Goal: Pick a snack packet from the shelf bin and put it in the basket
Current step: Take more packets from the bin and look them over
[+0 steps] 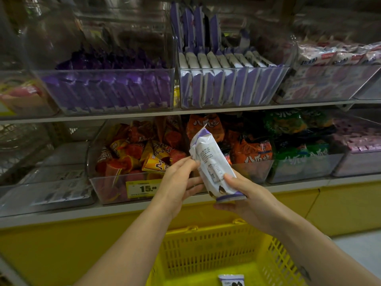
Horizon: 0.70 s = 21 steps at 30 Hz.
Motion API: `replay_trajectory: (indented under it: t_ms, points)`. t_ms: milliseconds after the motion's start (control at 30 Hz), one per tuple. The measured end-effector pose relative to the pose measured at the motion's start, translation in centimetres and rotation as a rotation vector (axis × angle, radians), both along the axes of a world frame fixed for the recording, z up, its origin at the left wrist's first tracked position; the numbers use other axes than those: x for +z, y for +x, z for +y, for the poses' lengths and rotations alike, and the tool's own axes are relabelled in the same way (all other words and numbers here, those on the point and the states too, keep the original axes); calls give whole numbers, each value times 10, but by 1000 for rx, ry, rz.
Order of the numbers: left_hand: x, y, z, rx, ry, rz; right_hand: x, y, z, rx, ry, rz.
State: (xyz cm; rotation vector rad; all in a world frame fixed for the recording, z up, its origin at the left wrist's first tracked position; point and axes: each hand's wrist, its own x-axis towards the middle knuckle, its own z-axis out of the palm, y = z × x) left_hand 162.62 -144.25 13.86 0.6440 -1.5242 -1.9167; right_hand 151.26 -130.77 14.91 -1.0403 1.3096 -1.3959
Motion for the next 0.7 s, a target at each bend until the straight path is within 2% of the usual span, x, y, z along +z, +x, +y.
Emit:
replay_trajectory:
  t_ms: [133, 233, 333, 467, 533, 600, 700]
  points:
    - [7, 3, 6, 10, -204, -65, 2, -2, 3, 21, -39, -233]
    - [15, 5, 15, -88, -290, -5, 12, 0, 5, 43, -116, -376]
    - [25, 8, 23, -137, -326, 110, 28, -1, 5, -37, -187, -249]
    - [49, 11, 33, 32, -437, 160, 52, -4, 6, -359, -231, 187]
    - [65, 9, 41, 64, -550, 149, 65, -3, 9, -399, -292, 366]
    - [84, 6, 50, 93, -678, 147, 78, -4, 10, -415, -349, 341]
    - [109, 0, 60, 183, -996, 138, 103, -8, 12, -372, -360, 38]
